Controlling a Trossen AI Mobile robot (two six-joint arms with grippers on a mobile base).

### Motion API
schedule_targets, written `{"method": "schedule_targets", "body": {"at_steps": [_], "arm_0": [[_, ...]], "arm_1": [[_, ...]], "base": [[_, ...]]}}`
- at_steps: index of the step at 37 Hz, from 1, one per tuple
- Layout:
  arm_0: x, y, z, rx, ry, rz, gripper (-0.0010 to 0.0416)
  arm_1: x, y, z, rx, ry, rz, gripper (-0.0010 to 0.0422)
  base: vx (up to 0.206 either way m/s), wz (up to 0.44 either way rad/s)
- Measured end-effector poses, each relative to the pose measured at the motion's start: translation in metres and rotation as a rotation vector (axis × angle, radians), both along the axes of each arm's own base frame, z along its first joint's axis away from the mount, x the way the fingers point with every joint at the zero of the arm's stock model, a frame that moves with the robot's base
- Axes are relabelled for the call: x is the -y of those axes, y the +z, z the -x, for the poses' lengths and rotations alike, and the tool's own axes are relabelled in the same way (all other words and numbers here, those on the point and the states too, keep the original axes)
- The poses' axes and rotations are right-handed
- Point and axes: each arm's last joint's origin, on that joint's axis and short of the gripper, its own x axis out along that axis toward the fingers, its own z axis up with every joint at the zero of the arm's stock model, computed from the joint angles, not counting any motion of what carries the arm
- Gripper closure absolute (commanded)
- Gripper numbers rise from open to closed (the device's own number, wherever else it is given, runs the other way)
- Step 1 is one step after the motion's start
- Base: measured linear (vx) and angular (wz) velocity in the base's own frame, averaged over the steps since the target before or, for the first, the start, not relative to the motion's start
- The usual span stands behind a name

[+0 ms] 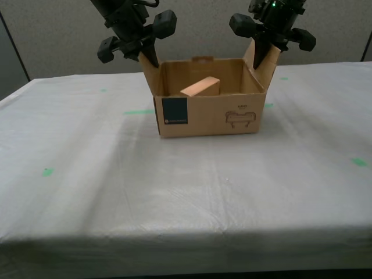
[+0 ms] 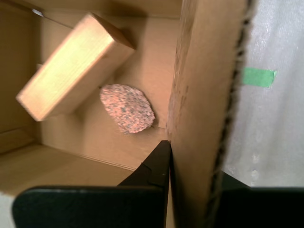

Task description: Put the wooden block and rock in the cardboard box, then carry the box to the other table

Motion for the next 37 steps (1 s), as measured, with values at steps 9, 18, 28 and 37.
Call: {"method": "schedule_targets", "body": {"at_steps": [9,18,28,37], "arm_0": [[0.0013,-0.0001,0.0006,-0.003,-0.010,0.032,0.0285],[0.0018,-0.0004,0.0012,-0.007,-0.013,0.044,0.0152],[0.0016,-0.0004,0.0012,-0.006,-0.014,0.046,0.0006],[0.0013,-0.0003,0.0011,-0.004,-0.013,0.045,0.0045]], "arm_1": [[-0.0001,-0.0004,0.0007,-0.008,-0.001,-0.003,0.0296],[0.0004,-0.0006,0.0013,-0.017,0.008,0.000,0.0223],[0.0002,-0.0010,0.0020,-0.025,0.008,-0.004,0.0148],[-0.0005,-0.0022,0.0040,-0.048,0.007,-0.014,0.0098]], "base": [[0.000,0.000],[0.000,0.000],[0.000,0.000],[0.000,0.000]]}}
